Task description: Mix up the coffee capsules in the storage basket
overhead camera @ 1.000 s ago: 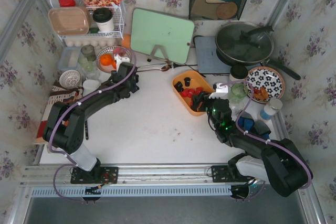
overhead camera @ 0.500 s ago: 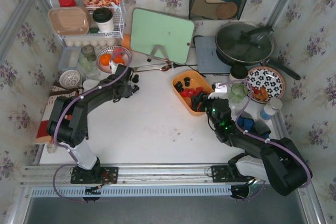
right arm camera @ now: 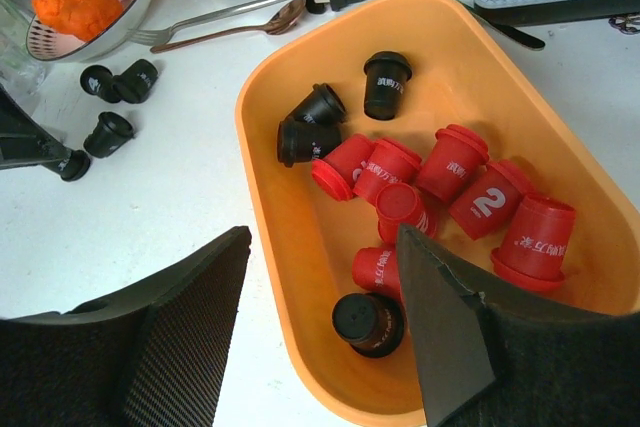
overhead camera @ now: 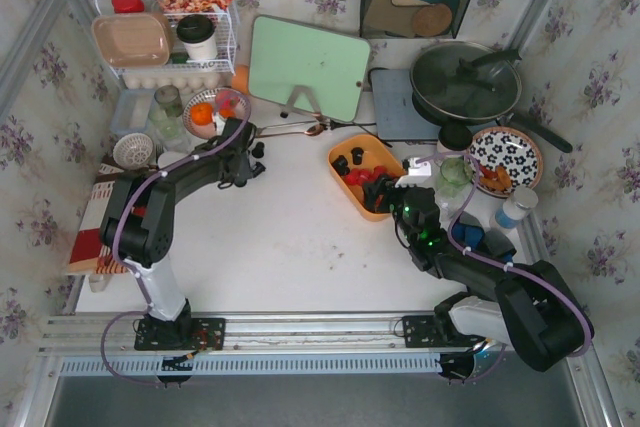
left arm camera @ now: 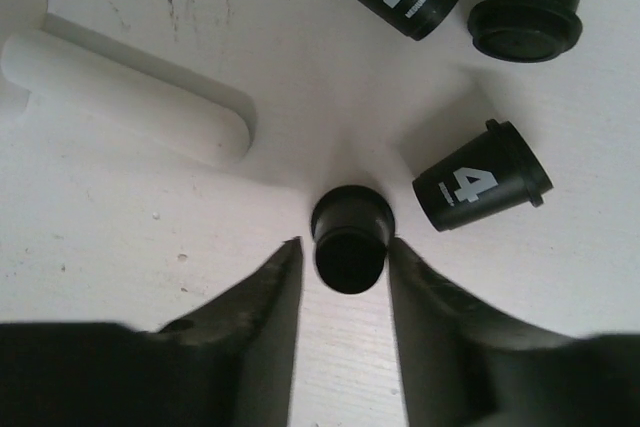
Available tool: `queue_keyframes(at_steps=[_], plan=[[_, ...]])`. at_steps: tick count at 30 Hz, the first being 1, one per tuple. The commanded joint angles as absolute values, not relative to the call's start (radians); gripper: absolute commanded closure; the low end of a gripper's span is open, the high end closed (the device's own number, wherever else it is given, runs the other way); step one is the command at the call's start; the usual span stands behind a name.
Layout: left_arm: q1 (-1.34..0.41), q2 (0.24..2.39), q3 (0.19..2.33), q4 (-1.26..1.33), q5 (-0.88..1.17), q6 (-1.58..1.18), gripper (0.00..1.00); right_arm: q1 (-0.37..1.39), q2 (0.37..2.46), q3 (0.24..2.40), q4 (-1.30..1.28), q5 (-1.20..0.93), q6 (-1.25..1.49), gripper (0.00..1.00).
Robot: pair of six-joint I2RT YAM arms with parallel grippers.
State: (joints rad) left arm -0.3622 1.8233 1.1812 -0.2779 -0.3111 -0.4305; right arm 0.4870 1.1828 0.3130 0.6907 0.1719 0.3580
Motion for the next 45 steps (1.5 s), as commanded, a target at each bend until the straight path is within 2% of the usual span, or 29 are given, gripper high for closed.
queue_keyframes(at_steps=[1, 4, 15, 23, 27, 32, 40, 42, 43, 44, 45], plan=[[-0.352, 1.845, 1.203, -0.296, -0.285, -0.417, 0.66, 0.487, 1.181, 0.322, 0.721, 0.159, 0.355, 0.32], [-0.351, 1.844, 1.203, -0.288, -0.268, -0.412, 0.73, 0.488, 1.182, 0.321, 0.721, 0.156, 0.355, 0.32], [-0.354, 1.728, 1.143, -0.217, -0.211, -0.414, 0.73, 0.488, 1.186, 0.322, 0.724, 0.146, 0.356, 0.32], [-0.499, 1.617, 1.045, 0.217, -0.004, -0.148, 0.73, 0.488, 1.177, 0.315, 0.735, 0.141, 0.355, 0.32], [-0.561, 1.667, 1.066, 0.404, 0.111, -0.039, 0.75, 0.488, 1.174, 0.313, 0.733, 0.143, 0.355, 0.32], [-0.594, 1.768, 1.148, 0.511, 0.21, -0.037, 0.75, 0.488, 1.169, 0.311, 0.735, 0.147, 0.353, 0.32], [-0.649, 1.933, 1.317, 0.545, 0.279, -0.04, 0.73, 0.486, 1.161, 0.311, 0.733, 0.146, 0.354, 0.32], [-0.657, 1.976, 1.366, 0.527, 0.267, -0.045, 0.7, 0.488, 1.157, 0.31, 0.732, 0.144, 0.355, 0.32], [-0.66, 1.996, 1.39, 0.512, 0.256, -0.055, 0.64, 0.488, 1.156, 0.311, 0.731, 0.143, 0.355, 0.32], [-0.66, 2.014, 1.412, 0.499, 0.246, -0.068, 0.5, 0.488, 1.155, 0.31, 0.73, 0.144, 0.355, 0.32], [-0.661, 2.028, 1.434, 0.493, 0.237, -0.08, 0.32, 0.488, 1.155, 0.311, 0.732, 0.145, 0.355, 0.32]])
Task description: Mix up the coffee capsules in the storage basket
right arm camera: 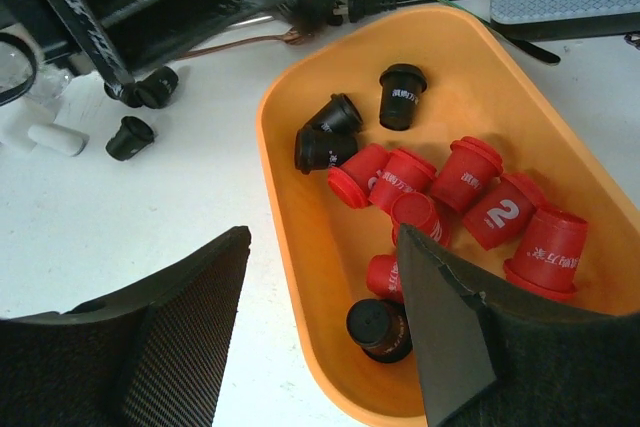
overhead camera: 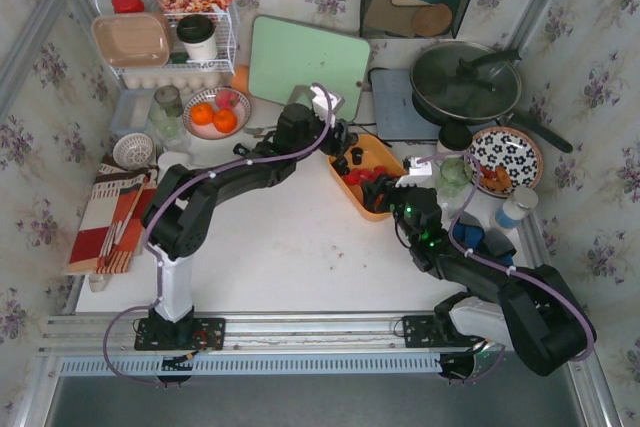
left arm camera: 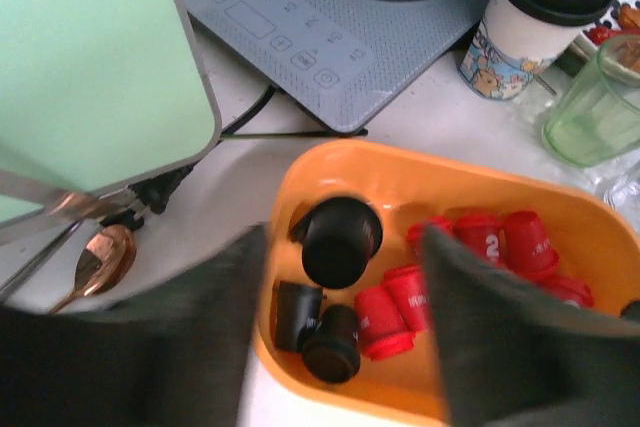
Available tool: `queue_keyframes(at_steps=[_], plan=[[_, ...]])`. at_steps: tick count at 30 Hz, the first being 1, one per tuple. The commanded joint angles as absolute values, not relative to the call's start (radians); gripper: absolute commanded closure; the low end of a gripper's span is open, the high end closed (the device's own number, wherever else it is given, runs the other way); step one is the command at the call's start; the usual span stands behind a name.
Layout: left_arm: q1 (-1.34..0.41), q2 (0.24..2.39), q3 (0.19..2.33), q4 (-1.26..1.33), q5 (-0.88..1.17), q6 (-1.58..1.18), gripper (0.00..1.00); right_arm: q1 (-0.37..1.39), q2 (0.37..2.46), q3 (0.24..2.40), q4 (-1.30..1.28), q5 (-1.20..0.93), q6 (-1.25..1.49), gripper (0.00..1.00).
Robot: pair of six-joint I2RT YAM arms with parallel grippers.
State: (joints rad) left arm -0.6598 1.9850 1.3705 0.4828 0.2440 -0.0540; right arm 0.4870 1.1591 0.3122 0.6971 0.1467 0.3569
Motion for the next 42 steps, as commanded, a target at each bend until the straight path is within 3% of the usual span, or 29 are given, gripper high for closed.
queue_keyframes(at_steps=[1, 2, 3, 25, 42], plan=[[-0.661, 2.042, 1.445, 0.492, 0.233, -0.09, 0.14, 0.489, 1.155, 0.311, 0.731, 0.144, 0.355, 0.32], [-0.662, 2.048, 1.45, 0.495, 0.23, -0.098, 0.01, 0.487, 1.155, 0.311, 0.731, 0.144, 0.355, 0.32], [-0.661, 2.05, 1.45, 0.5, 0.224, -0.105, 0.0, 0.488, 1.154, 0.31, 0.73, 0.143, 0.356, 0.32], [-0.655, 1.849, 1.284, 0.39, -0.025, -0.05, 0.01, 0.489, 1.16, 0.316, 0.724, 0.134, 0.356, 0.32], [-0.655, 1.353, 1.068, -0.16, -0.465, -0.165, 0.01, 0.492, 1.195, 0.319, 0.758, 0.146, 0.321, 0.32]])
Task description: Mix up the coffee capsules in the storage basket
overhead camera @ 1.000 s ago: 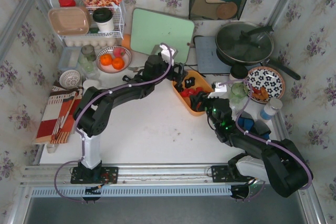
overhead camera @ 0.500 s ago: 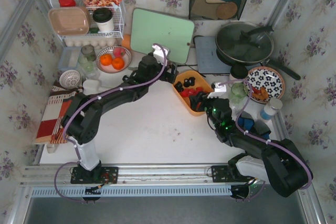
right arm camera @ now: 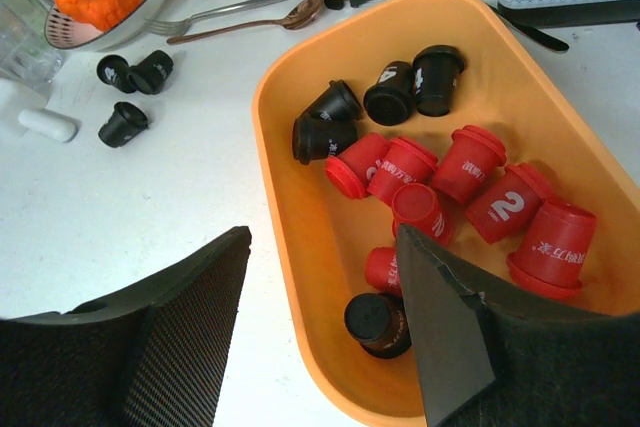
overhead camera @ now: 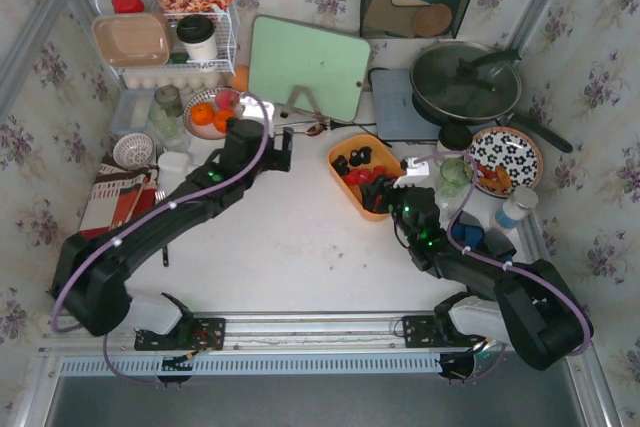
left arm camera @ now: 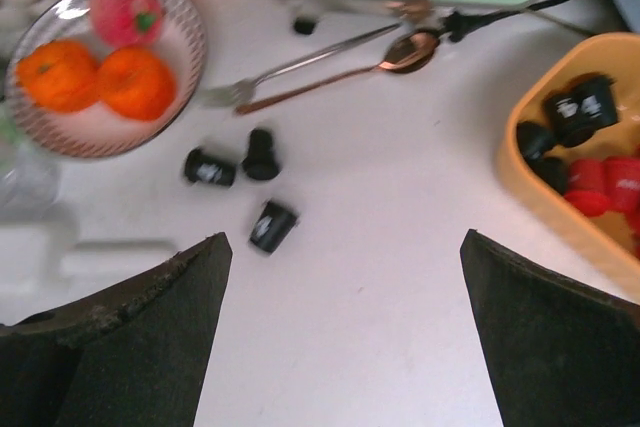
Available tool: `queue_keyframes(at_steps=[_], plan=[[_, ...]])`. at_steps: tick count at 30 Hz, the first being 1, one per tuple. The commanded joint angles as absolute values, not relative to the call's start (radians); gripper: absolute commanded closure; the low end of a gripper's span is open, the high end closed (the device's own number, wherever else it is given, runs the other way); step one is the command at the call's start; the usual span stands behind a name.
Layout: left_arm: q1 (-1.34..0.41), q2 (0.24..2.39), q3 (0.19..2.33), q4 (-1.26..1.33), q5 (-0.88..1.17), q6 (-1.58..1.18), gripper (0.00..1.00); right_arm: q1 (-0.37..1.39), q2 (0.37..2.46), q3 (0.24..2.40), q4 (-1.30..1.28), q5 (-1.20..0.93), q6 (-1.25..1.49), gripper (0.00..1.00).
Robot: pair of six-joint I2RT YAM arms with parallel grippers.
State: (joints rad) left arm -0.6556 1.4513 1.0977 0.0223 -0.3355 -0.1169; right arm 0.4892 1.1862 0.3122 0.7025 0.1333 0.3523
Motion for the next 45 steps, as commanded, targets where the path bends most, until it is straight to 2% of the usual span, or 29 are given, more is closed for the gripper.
queue_keyframes(at_steps=[1, 7, 13, 15, 18, 30, 36, 45], plan=[[-0.655, 1.329, 1.046, -0.183, -0.474, -0.166, 0.01, 0.492, 1.198, 0.319, 0.763, 0.147, 0.311, 0.32], [-0.653, 1.242, 0.95, -0.291, -0.435, -0.173, 0.01, 0.497, 1.238, 0.33, 0.791, 0.145, 0.245, 0.32], [-0.642, 1.241, 0.906, -0.296, -0.423, -0.142, 0.01, 0.508, 1.232, 0.414, 0.662, 0.118, 0.211, 0.32], [-0.63, 1.247, 0.89, -0.267, -0.359, -0.106, 0.0, 0.516, 1.214, 0.434, 0.612, 0.118, 0.203, 0.32], [-0.596, 1.269, 0.884, -0.245, -0.275, -0.1, 0.07, 0.526, 1.185, 0.46, 0.533, 0.128, 0.195, 0.32], [-0.338, 1.584, 1.039, -0.251, 0.1, -0.129, 0.2, 0.53, 1.096, 0.486, 0.379, 0.116, 0.26, 0.32], [-0.224, 1.743, 1.129, -0.254, 0.272, -0.12, 0.31, 0.569, 1.082, 0.486, 0.351, 0.101, 0.287, 0.32], [-0.206, 1.881, 1.238, -0.237, 0.343, -0.094, 0.35, 0.575, 1.055, 0.498, 0.327, 0.091, 0.308, 0.32]])
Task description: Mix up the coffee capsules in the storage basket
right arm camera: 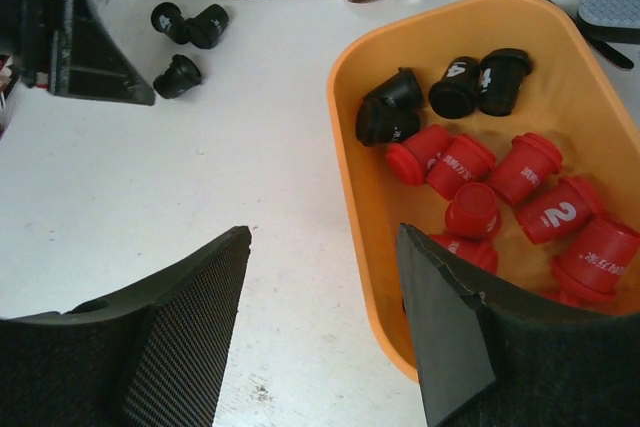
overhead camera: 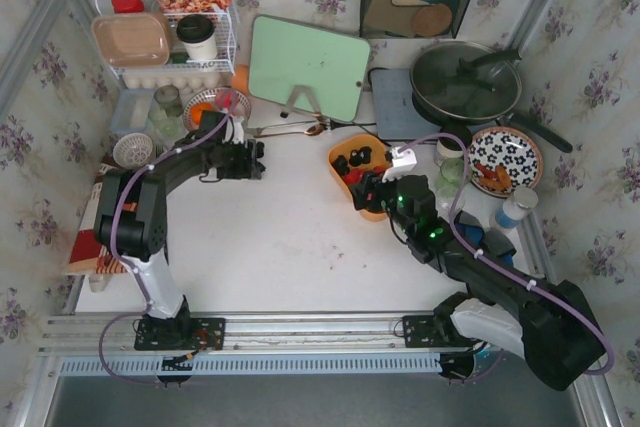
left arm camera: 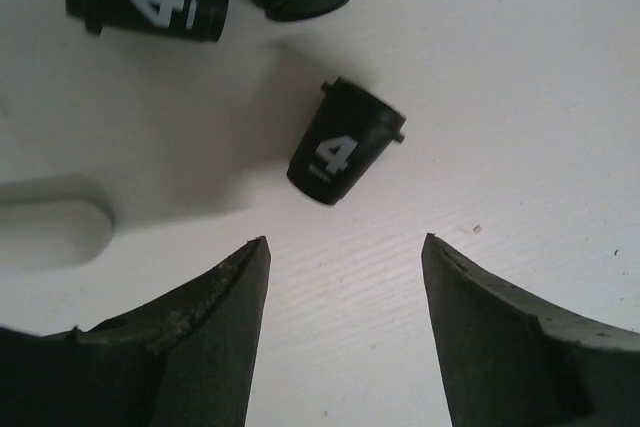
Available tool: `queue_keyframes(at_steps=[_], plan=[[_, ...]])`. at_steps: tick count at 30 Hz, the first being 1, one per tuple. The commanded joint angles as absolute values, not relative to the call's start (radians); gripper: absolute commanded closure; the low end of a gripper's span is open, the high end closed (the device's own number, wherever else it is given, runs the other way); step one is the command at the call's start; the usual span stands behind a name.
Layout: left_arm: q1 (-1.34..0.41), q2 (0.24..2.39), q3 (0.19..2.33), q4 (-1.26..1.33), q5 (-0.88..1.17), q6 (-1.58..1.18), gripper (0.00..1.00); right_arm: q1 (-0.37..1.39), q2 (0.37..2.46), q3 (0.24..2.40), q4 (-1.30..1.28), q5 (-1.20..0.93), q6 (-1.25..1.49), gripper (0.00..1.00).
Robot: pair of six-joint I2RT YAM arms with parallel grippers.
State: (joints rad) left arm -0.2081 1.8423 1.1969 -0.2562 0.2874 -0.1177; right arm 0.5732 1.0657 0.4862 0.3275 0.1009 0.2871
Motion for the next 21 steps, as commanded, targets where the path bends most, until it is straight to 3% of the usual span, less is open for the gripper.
queue_keyframes(at_steps=[1, 14, 19, 21], plan=[[-0.206, 1.897, 1.251, -0.24, 0.35, -0.09, 0.35, 0.576, 1.051, 0.5, 0.323, 0.088, 0.31, 0.32], [-0.205, 2.046, 1.429, -0.352, 0.396, -0.06, 0.39, 0.58, 0.999, 0.489, 0.286, 0.073, 0.318, 0.32], [-0.212, 2.048, 1.411, -0.352, 0.407, -0.053, 0.44, 0.58, 0.998, 0.49, 0.285, 0.074, 0.313, 0.32], [-0.219, 2.045, 1.403, -0.353, 0.403, -0.049, 0.5, 0.58, 1.0, 0.488, 0.289, 0.074, 0.315, 0.32]])
